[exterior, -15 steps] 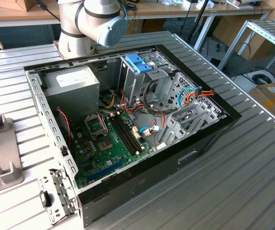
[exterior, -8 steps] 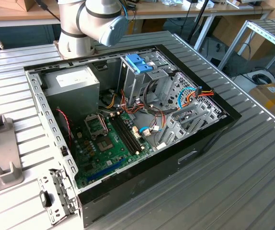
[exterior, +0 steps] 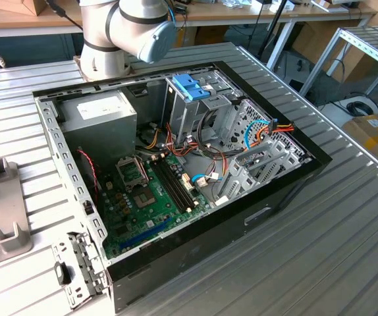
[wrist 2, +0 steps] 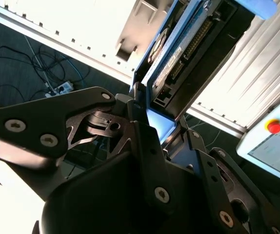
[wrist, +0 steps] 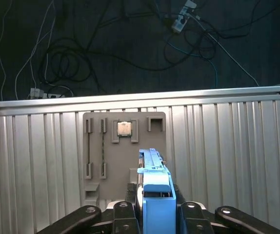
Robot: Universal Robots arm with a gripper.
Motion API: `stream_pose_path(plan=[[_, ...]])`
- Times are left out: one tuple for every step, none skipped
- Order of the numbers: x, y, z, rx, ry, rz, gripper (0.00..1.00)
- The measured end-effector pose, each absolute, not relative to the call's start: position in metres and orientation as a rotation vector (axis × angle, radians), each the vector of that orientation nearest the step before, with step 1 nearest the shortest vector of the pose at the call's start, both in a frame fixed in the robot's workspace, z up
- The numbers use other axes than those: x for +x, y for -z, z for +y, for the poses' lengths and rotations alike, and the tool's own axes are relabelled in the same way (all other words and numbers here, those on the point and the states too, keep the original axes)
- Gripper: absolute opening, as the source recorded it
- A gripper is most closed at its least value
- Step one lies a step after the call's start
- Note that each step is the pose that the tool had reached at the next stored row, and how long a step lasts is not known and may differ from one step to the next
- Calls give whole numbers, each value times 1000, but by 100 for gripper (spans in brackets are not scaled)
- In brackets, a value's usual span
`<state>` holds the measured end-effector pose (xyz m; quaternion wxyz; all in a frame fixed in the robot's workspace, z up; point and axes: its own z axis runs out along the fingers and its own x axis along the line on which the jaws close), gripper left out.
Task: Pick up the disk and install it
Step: 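Pick up the disk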
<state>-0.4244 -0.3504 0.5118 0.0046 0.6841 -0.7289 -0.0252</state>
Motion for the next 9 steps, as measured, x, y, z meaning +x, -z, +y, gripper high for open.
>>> stream_pose_path(plan=[[-424, -512, -351, 2143, 79, -2283, 37], [-423, -512, -351, 2143, 79, -2283, 37], [-423, -512, -351, 2143, 79, -2283, 37], [-422, -511, -351, 2143, 79, -2283, 37], [-421, -511, -352, 2143, 79, -2283, 37], [-421, -511, -352, 2143, 79, -2283, 37], [-420, -511, -353, 2143, 79, -2283, 37], [-420, -511, -353, 2143, 79, -2283, 37], [-419, -511, -353, 2143, 79, -2283, 37]])
